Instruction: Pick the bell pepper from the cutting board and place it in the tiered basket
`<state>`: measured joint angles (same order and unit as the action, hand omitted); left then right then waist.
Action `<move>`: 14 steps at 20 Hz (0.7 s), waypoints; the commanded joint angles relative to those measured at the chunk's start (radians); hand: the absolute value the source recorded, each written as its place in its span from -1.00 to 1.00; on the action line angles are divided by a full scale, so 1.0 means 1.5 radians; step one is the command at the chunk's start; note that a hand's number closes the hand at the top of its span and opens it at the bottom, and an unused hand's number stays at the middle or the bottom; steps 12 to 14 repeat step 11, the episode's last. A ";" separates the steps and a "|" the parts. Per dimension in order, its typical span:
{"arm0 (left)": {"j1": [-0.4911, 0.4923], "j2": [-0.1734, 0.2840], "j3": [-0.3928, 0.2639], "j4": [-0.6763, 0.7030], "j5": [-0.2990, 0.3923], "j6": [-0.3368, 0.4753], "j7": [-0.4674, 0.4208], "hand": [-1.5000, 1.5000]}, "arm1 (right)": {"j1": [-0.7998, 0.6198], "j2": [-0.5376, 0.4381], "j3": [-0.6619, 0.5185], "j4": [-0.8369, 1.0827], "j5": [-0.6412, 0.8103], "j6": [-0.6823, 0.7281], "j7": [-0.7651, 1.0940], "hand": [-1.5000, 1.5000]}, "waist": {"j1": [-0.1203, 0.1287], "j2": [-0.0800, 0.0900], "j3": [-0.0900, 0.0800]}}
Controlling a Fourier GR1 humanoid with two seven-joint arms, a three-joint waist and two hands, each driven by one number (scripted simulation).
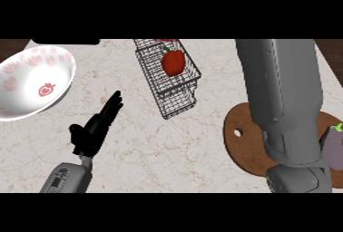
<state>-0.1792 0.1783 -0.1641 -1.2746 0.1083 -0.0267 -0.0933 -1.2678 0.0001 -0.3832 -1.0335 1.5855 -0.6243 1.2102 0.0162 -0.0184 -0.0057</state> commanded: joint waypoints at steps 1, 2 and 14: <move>0.021 0.001 0.010 -0.001 0.010 -0.001 -0.012 0.00 | 0.010 0.000 0.013 -0.090 0.082 -0.066 0.174 -1.00 | -0.013 -0.009 0.001; 0.026 0.006 0.014 0.010 0.006 -0.002 -0.025 0.00 | 0.016 0.000 0.027 -0.113 0.086 -0.045 0.178 -1.00 | -0.014 -0.009 0.001; 0.044 0.005 0.015 0.006 0.006 0.004 -0.016 0.00 | 0.116 0.000 0.093 -0.324 0.083 0.084 0.173 -1.00 | -0.033 -0.025 0.003</move>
